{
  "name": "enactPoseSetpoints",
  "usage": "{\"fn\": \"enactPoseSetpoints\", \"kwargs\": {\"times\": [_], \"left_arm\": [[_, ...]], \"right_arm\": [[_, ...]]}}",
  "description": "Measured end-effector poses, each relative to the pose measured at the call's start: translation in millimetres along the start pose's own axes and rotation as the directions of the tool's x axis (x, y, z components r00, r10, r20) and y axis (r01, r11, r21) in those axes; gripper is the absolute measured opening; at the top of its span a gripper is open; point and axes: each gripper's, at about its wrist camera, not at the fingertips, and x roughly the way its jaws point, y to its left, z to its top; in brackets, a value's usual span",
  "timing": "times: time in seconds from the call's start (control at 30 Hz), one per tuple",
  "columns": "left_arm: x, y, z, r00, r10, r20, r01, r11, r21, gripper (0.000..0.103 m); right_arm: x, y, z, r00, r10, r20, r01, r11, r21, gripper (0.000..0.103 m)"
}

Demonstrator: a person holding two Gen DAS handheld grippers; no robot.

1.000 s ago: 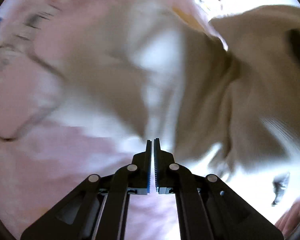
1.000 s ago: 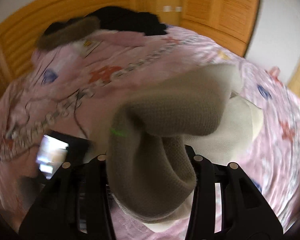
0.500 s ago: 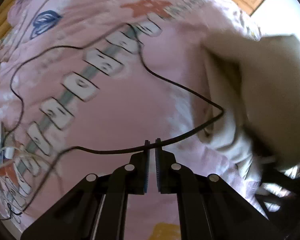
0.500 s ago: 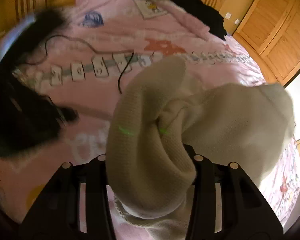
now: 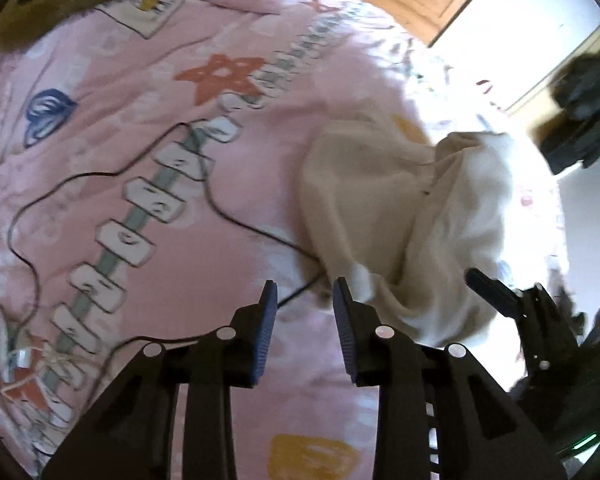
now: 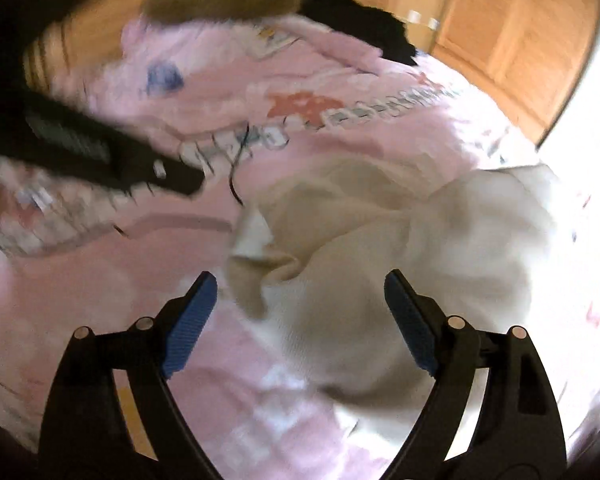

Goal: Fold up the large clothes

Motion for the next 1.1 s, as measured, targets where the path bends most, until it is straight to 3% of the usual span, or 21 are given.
{"fn": "enactPoseSetpoints", "kwargs": {"times": [0.1, 0.13, 0.17, 0.23, 0.3, 0.33, 0.4, 0.5, 0.57, 0.63, 0.67, 0.7, 0.73, 0.77, 0.83, 0.9, 1.0, 1.1], "left_arm": [[-7.2, -13.3, -2.8, 0.998, -0.056, 0.017, 0.056, 0.998, 0.004, 0.028], [-7.7, -17.5, -3.5, 0.997, -0.07, 0.023, 0.07, 0.998, 0.004, 0.028], [-8.7, -24.4, -3.9, 0.996, -0.08, 0.033, 0.08, 0.997, 0.002, 0.028], [-8.2, -38.4, -4.3, 0.995, -0.087, 0.05, 0.087, 0.996, 0.007, 0.028], [-3.8, -56.2, -3.8, 0.993, -0.103, 0.059, 0.103, 0.995, 0.004, 0.028], [-1.1, -64.9, -3.6, 0.992, -0.11, 0.062, 0.11, 0.994, 0.002, 0.028], [7.0, -81.7, -2.2, 0.993, -0.089, 0.073, 0.089, 0.996, 0.002, 0.029], [30.7, -99.7, 0.3, 0.997, -0.044, 0.062, 0.043, 0.999, 0.007, 0.031], [53.1, -106.5, 0.3, 0.999, 0.019, 0.043, -0.02, 0.999, 0.025, 0.031], [72.2, -106.4, -2.5, 0.996, 0.083, 0.027, -0.084, 0.996, 0.037, 0.036], [81.5, -105.1, -4.4, 0.994, 0.11, 0.013, -0.111, 0.993, 0.043, 0.038], [91.8, -103.0, -7.7, 0.991, 0.134, -0.002, -0.134, 0.989, 0.058, 0.039], [97.1, -100.9, -11.0, 0.988, 0.153, -0.002, -0.152, 0.986, 0.072, 0.043], [97.1, -99.5, -13.1, 0.987, 0.163, 0.009, -0.163, 0.983, 0.084, 0.045], [86.4, -95.7, -12.6, 0.986, 0.162, 0.026, -0.164, 0.983, 0.084, 0.046], [62.3, -87.7, -3.9, 0.983, 0.165, 0.085, -0.17, 0.984, 0.057, 0.045], [36.5, -68.0, 26.4, 0.973, 0.158, 0.169, -0.163, 0.986, 0.016, 0.045], [67.3, -55.2, 73.3, 0.983, 0.142, 0.117, -0.149, 0.987, 0.057, 0.044]], "right_arm": [[-47.7, -37.8, 13.2, 0.995, -0.037, 0.091, 0.025, 0.992, 0.127, 0.084], [-60.8, -60.9, 22.2, 0.988, -0.117, 0.099, 0.095, 0.974, 0.204, 0.088], [-64.0, -83.9, 31.5, 0.981, -0.18, 0.072, 0.154, 0.95, 0.272, 0.091], [-53.9, -122.7, 45.7, 0.974, -0.226, -0.014, 0.215, 0.903, 0.373, 0.092], [-34.3, -155.1, 57.3, 0.989, -0.13, -0.069, 0.147, 0.855, 0.498, 0.092], [-16.3, -169.4, 64.7, 0.993, -0.052, -0.11, 0.106, 0.811, 0.575, 0.092], [13.7, -176.4, 79.2, 0.984, 0.001, -0.179, 0.112, 0.776, 0.621, 0.092], [62.6, -168.9, 102.7, 0.94, -0.106, -0.326, 0.282, 0.778, 0.561, 0.092], [107.7, -164.1, 107.1, 0.846, -0.194, -0.497, 0.44, 0.78, 0.444, 0.092], [128.5, -167.2, 98.0, 0.785, -0.223, -0.578, 0.506, 0.769, 0.39, 0.091], [132.3, -171.4, 91.2, 0.784, -0.216, -0.582, 0.508, 0.762, 0.401, 0.085], [129.3, -172.8, 82.2, 0.791, -0.205, -0.576, 0.499, 0.761, 0.415, 0.059], [130.7, -178.3, 74.7, 0.798, -0.176, -0.577, 0.476, 0.77, 0.424, 0.042], [130.2, -182.3, 66.9, 0.816, -0.135, -0.562, 0.435, 0.783, 0.444, 0.036], [124.4, -181.8, 60.2, 0.841, -0.134, -0.524, 0.39, 0.821, 0.417, 0.025], [113.1, -176.7, 62.0, 0.88, -0.15, -0.45, 0.34, 0.86, 0.38, 0.02], [88.6, -170.1, 64.6, 0.951, -0.083, -0.299, 0.201, 0.898, 0.392, 0.018], [69.6, -158.7, 76.3, 0.98, -0.029, -0.198, 0.103, 0.921, 0.376, 0.018]]}}
